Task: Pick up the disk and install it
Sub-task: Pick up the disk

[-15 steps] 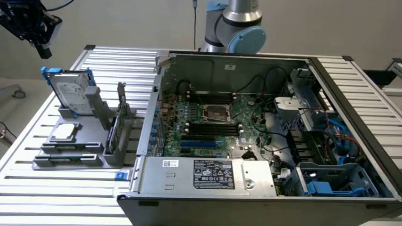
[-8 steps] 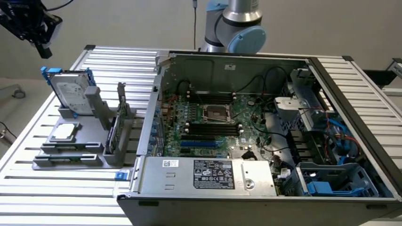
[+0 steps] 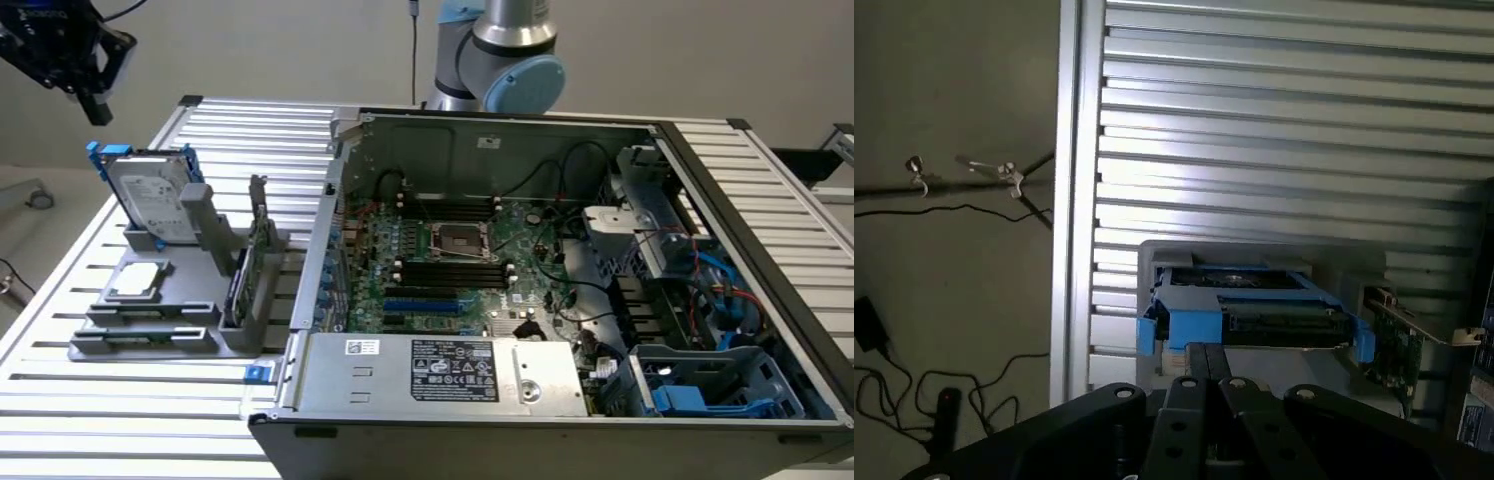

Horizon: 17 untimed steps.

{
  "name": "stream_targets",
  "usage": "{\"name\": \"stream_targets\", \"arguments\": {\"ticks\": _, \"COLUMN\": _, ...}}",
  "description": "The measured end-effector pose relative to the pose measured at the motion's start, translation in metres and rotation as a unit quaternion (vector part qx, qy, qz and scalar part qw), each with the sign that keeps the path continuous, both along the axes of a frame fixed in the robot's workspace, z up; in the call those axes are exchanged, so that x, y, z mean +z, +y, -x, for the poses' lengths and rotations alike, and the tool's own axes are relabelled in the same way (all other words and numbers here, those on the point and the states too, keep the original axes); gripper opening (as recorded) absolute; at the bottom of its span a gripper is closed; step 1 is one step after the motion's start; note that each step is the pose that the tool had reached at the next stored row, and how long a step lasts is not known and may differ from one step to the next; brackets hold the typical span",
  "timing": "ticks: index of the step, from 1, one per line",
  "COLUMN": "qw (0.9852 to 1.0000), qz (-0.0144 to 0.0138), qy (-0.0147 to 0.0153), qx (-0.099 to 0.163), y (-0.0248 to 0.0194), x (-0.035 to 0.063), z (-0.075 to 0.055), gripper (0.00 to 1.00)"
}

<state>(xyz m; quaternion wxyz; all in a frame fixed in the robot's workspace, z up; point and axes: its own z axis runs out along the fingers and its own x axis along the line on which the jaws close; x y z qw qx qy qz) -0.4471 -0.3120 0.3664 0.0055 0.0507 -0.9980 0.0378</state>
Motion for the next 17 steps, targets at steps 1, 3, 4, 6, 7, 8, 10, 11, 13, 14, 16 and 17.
{"name": "stream_targets", "arguments": {"ticks": 1, "qw": 1.0000, "qz": 0.0000, "qy": 0.0000, "qx": 0.009, "y": 0.0000, "x": -0.0002, "z": 0.0000, "gripper": 0.11}}
{"name": "stream_targets", "arguments": {"ticks": 3, "qw": 0.9996, "qz": 0.0000, "qy": 0.0000, "qx": 0.027, "y": 0.0000, "x": -0.0006, "z": 0.0000, "gripper": 0.11}}
{"name": "stream_targets", "arguments": {"ticks": 4, "qw": 0.9993, "qz": 0.0000, "qy": 0.0000, "qx": 0.036, "y": 0.0000, "x": -0.0008, "z": 0.0000, "gripper": 0.11}}
{"name": "stream_targets", "arguments": {"ticks": 6, "qw": 0.9985, "qz": 0.0000, "qy": 0.0000, "qx": 0.054, "y": 0.0000, "x": -0.0011, "z": 0.0000, "gripper": 0.11}}
{"name": "stream_targets", "arguments": {"ticks": 7, "qw": 0.9980, "qz": 0.0000, "qy": 0.0000, "qx": 0.063, "y": 0.0000, "x": -0.0013, "z": 0.0000, "gripper": 0.11}}
{"name": "stream_targets", "arguments": {"ticks": 8, "qw": 0.9974, "qz": 0.0000, "qy": 0.0000, "qx": 0.072, "y": 0.0000, "x": -0.0015, "z": 0.0000, "gripper": 0.11}}
{"name": "stream_targets", "arguments": {"ticks": 10, "qw": 0.9959, "qz": 0.0000, "qy": 0.0000, "qx": 0.090, "y": 0.0000, "x": -0.0018, "z": 0.0000, "gripper": 0.11}}
{"name": "stream_targets", "arguments": {"ticks": 11, "qw": 0.9951, "qz": 0.0000, "qy": 0.0000, "qx": 0.099, "y": 0.0000, "x": -0.0020, "z": 0.0000, "gripper": 0.11}}
{"name": "stream_targets", "arguments": {"ticks": 13, "qw": 0.9930, "qz": 0.0000, "qy": 0.0000, "qx": 0.118, "y": 0.0000, "x": -0.0025, "z": 0.0000, "gripper": 0.11}}
{"name": "stream_targets", "arguments": {"ticks": 14, "qw": 0.9919, "qz": 0.0000, "qy": 0.0000, "qx": 0.127, "y": 0.0000, "x": -0.0028, "z": 0.0000, "gripper": 0.11}}
{"name": "stream_targets", "arguments": {"ticks": 16, "qw": 0.9894, "qz": -0.0002, "qy": 0.0000, "qx": 0.145, "y": 0.0000, "x": -0.0033, "z": 0.0000, "gripper": 0.11}}
{"name": "stream_targets", "arguments": {"ticks": 17, "qw": 0.9881, "qz": -0.0002, "qy": 0.0000, "qx": 0.154, "y": 0.0000, "x": -0.0035, "z": 0.0000, "gripper": 0.11}}
